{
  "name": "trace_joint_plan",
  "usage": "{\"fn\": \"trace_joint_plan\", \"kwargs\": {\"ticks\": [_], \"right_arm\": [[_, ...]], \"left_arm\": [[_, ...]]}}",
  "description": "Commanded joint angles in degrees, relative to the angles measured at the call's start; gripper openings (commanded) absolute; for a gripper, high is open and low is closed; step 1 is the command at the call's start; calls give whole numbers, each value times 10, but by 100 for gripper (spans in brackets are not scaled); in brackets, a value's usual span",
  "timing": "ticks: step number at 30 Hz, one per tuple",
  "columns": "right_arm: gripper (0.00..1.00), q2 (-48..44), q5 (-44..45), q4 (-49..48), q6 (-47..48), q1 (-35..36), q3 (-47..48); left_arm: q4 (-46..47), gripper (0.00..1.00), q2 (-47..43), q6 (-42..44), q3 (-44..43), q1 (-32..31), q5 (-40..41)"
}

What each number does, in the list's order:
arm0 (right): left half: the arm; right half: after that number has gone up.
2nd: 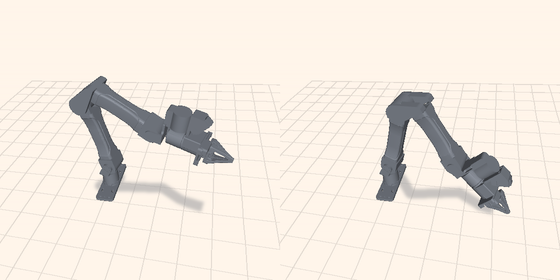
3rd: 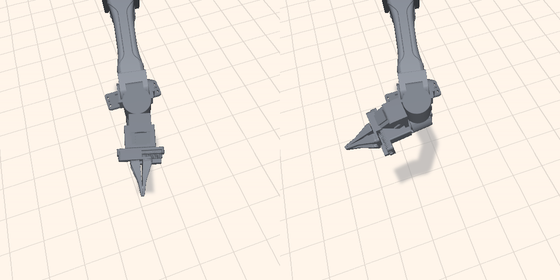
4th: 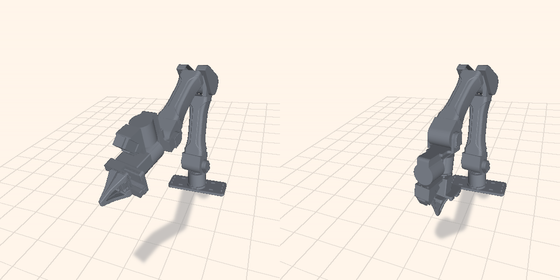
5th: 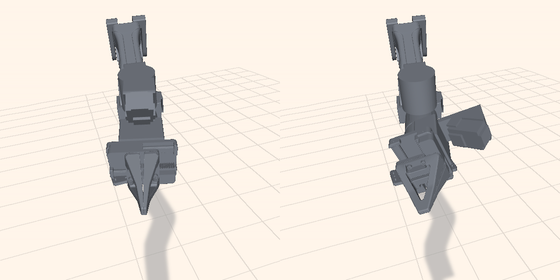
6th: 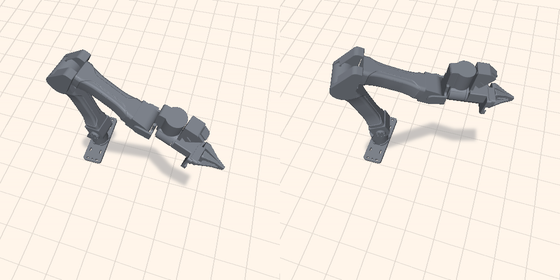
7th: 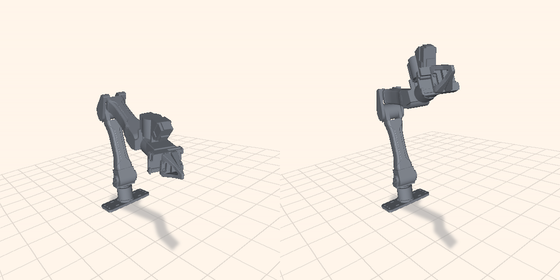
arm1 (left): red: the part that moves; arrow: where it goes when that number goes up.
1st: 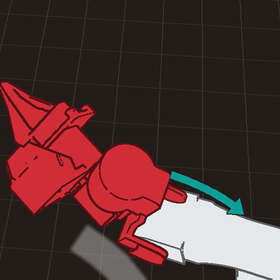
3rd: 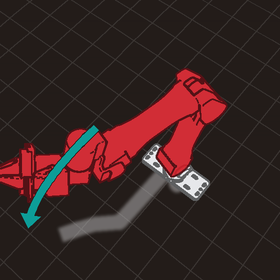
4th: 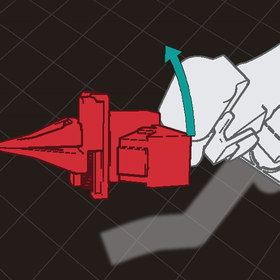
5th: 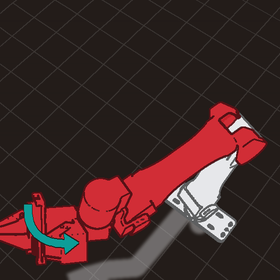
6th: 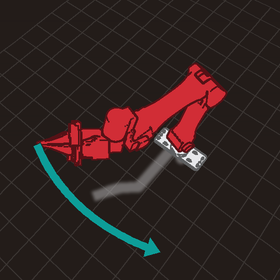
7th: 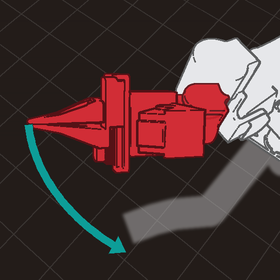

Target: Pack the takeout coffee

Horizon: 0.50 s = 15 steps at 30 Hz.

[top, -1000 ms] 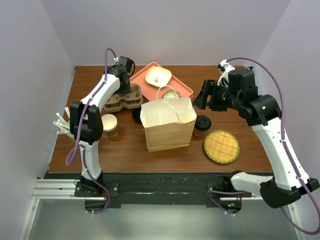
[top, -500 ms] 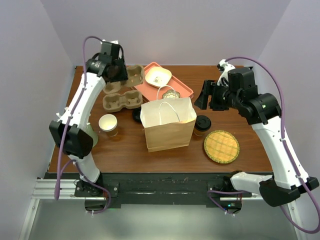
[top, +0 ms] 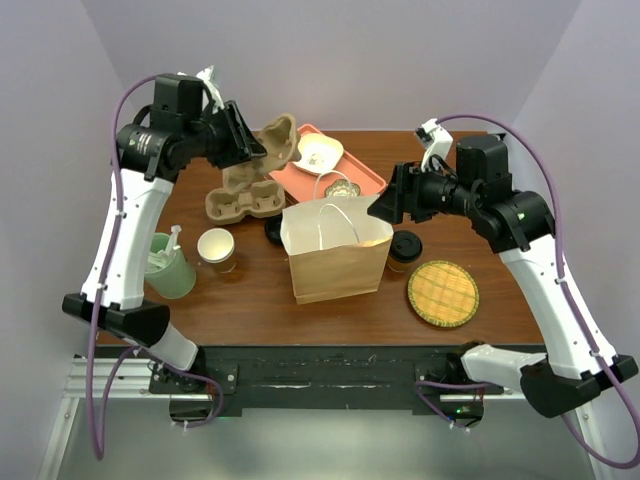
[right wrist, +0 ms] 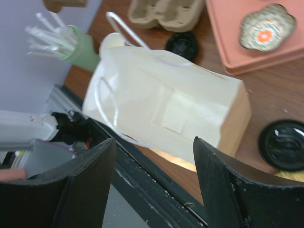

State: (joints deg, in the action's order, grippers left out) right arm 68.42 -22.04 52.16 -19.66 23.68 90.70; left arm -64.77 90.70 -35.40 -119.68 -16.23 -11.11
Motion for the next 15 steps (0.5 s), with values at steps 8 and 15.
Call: {"fn": "trace_joint_plan", "kwargs": {"ticks": [8, 15], "right_arm": [[69, 0, -150, -202, 19, 27, -38], [70, -12, -176, -255, 56, 58, -89]], "left_arm": [[10, 27, -61, -168, -20, -95, -109], [27, 27, -74, -201, -5, -101, -131]]}}
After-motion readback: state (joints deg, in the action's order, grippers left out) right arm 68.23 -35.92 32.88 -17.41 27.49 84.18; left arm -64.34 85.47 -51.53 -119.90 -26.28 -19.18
